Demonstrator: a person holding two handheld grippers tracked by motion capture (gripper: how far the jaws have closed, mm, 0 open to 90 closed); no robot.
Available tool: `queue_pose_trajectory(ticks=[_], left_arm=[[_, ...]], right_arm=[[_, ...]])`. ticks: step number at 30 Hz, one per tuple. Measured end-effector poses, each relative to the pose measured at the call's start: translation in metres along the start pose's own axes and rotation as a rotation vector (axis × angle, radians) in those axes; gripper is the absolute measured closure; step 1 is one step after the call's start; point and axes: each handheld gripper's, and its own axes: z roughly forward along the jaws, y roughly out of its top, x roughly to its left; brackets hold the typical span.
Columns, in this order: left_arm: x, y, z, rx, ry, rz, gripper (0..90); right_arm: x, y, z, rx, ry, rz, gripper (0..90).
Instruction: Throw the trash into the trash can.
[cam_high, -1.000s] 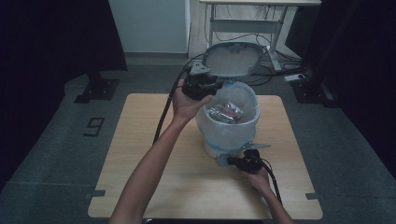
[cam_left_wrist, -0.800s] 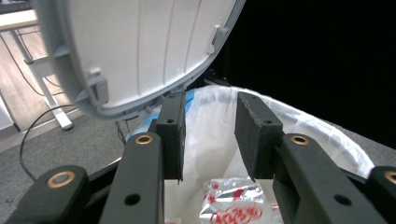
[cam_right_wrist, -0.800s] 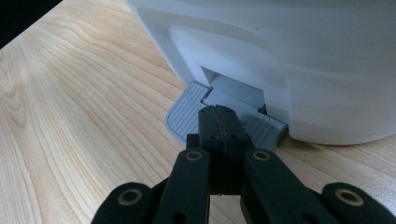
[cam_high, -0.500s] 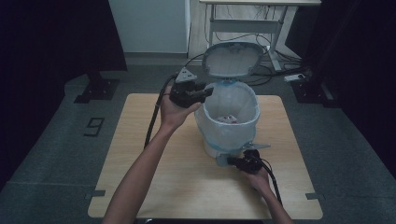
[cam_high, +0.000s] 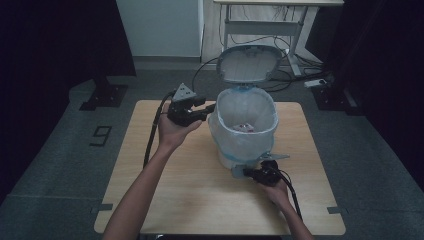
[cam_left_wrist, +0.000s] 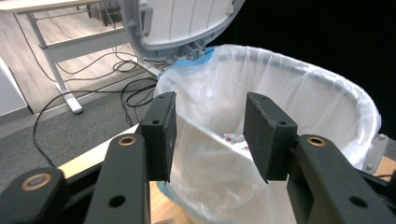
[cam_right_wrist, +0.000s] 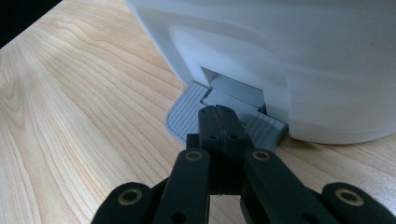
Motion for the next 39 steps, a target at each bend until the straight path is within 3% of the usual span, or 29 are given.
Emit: queue_pose_trajectory(ticks=[27, 39], left_arm=[[0.011, -0.056, -0.039, 0.028, 0.057, -0.031, 51.6], [0.016, -0.082, -0.049, 0.053, 0.07, -0.048, 50.0]], right_arm=[[0.0, 0.0, 0.0, -0.001, 0.001, -0.003, 90.0], [0.001, 0.0, 0.0, 0.003, 0.0, 0.0, 90.0]])
